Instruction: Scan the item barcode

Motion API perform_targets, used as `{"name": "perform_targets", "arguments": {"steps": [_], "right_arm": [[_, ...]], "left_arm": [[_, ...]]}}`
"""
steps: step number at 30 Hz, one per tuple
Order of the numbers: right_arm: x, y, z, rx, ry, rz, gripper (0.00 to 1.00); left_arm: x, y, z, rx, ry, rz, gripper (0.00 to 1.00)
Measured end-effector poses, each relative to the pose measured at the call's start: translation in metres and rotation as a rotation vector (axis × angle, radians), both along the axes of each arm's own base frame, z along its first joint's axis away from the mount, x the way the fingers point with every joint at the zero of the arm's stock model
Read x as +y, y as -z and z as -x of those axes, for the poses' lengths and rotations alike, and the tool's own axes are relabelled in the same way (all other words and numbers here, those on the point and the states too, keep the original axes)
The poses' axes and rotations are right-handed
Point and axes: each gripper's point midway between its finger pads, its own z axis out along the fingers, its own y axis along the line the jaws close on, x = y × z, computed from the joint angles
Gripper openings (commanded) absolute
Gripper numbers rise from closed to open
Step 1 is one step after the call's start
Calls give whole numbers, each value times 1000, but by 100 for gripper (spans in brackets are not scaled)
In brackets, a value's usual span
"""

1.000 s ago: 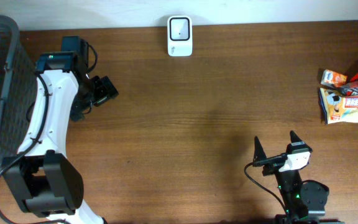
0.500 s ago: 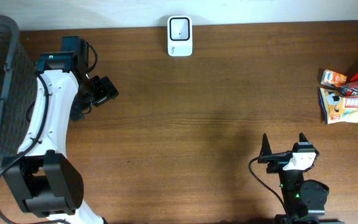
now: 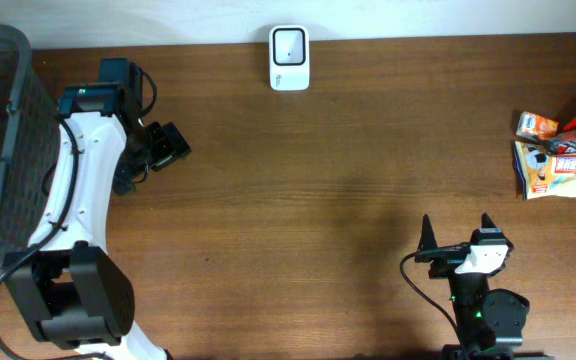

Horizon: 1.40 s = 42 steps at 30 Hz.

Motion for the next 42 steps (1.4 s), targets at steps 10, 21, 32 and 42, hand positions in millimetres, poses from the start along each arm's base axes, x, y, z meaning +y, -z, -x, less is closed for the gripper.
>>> {"name": "perform_targets", "arguments": {"steps": [10,21,32,42], "right_arm": [[0,0,0,0,0,0,99],[1,-1,0,-2,-4,1,99],[1,-1,0,-2,-4,0,99],[1,0,0,-2,-3,0,99]], "left_arm": [[13,-7,21,33,1,-80,99],[7,-22,142,-787,185,-197,99],[8,-53,144,-1165,320,-400,99],[-2,-39,123,-1426,440,-506,99]]}}
